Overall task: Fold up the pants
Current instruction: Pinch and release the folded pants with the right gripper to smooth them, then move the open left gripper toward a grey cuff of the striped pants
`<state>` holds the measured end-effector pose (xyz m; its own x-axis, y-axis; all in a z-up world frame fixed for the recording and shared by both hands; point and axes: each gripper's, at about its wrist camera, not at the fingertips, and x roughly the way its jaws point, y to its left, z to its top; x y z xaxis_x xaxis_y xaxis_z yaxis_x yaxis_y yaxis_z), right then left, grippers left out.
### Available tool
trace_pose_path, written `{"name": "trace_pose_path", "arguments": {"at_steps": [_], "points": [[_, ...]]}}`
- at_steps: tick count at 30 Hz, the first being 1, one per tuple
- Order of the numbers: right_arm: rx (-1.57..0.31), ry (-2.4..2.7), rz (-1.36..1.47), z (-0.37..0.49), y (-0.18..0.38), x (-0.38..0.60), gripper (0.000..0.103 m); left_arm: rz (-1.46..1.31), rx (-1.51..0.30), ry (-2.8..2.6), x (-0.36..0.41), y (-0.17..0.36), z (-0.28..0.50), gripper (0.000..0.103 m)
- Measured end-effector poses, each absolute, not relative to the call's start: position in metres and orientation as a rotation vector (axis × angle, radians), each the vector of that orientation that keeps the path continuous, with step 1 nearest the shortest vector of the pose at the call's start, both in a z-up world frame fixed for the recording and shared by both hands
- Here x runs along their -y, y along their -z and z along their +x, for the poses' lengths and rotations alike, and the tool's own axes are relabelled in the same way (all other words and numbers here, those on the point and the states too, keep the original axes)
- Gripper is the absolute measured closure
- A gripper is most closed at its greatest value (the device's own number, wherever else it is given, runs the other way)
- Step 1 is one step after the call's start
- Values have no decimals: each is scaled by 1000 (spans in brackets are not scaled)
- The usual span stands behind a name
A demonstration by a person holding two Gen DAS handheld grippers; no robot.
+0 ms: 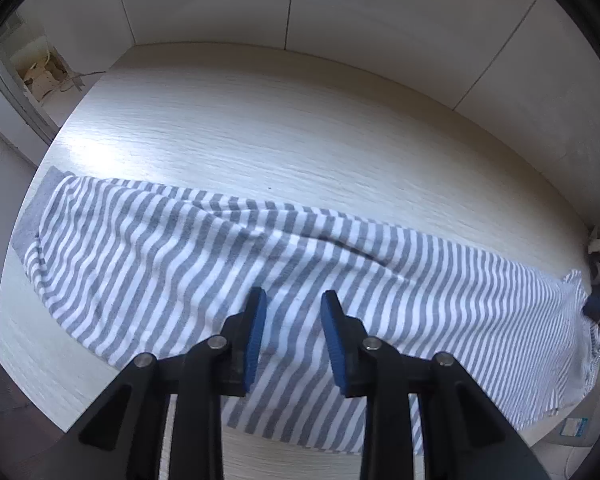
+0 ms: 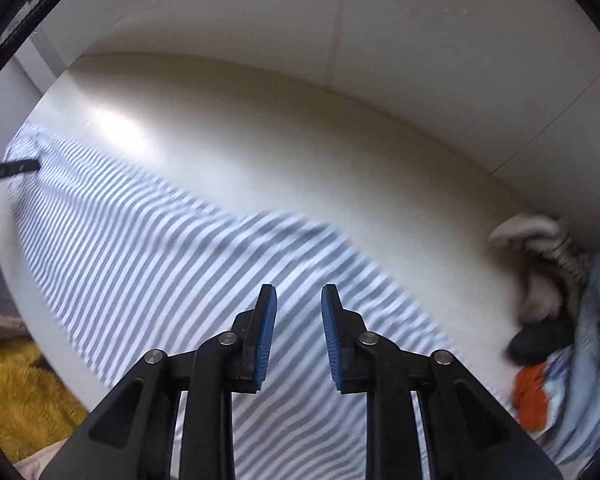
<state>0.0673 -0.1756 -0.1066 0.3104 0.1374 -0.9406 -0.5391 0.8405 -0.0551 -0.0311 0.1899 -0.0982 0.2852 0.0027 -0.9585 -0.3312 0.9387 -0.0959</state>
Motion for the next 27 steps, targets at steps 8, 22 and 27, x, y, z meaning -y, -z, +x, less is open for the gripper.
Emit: {"name": "trace_pose_path", "arguments": {"at_steps": [8, 22, 27], "points": [[-1163, -392, -261, 44, 131, 156, 79, -254, -1270, -226, -205, 96, -34, 75], [-1260, -295, -315, -35, 118, 236, 78, -298, -1265, -265, -246, 91, -48, 75], [-1267, -235, -213, -49, 123, 262, 69, -325, -1275, -293, -260, 91, -53, 73]]}}
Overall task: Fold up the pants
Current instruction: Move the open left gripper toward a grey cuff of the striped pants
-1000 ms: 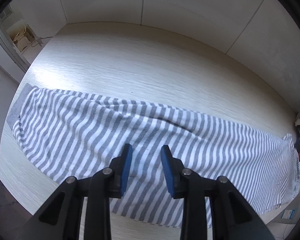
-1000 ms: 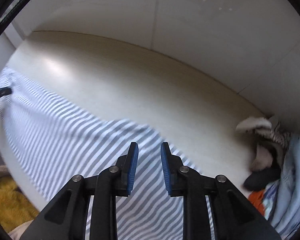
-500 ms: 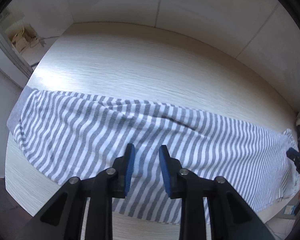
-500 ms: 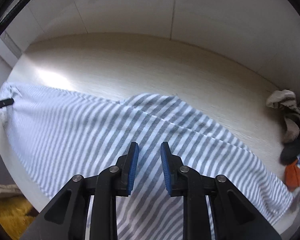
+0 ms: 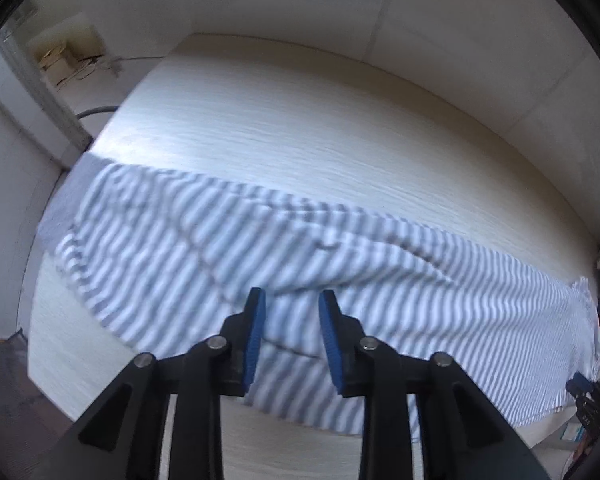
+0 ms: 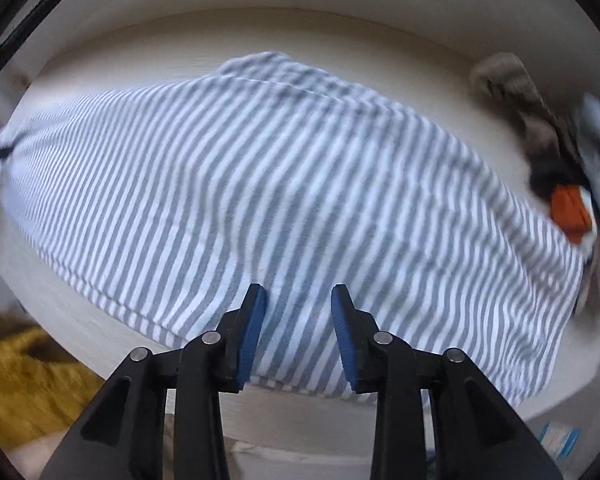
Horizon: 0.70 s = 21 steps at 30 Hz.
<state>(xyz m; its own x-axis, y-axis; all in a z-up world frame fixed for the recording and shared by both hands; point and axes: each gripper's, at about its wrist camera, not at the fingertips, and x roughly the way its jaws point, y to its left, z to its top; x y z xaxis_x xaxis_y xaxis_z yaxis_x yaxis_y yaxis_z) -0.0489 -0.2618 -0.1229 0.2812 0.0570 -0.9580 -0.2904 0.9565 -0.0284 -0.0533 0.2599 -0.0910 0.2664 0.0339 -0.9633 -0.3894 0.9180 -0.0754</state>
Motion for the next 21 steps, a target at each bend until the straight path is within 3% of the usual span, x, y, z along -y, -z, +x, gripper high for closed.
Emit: {"name": "trace_pose_path", "arguments": {"at_steps": [3, 10, 14, 21], "points": [[-1231, -166, -269, -50, 116, 248, 69, -317, -1263, -294, -274, 84, -59, 64], [-1149, -179, -278, -47, 109, 152, 69, -293, -1218, -300, -336, 62, -74, 58], [-1135, -238, -235, -42, 100, 99, 68, -291, -1204, -310, -373, 59, -85, 47], [-1151, -322, -226, -50, 117, 1, 68, -280, -1202, -288, -415, 67, -94, 38]]}}
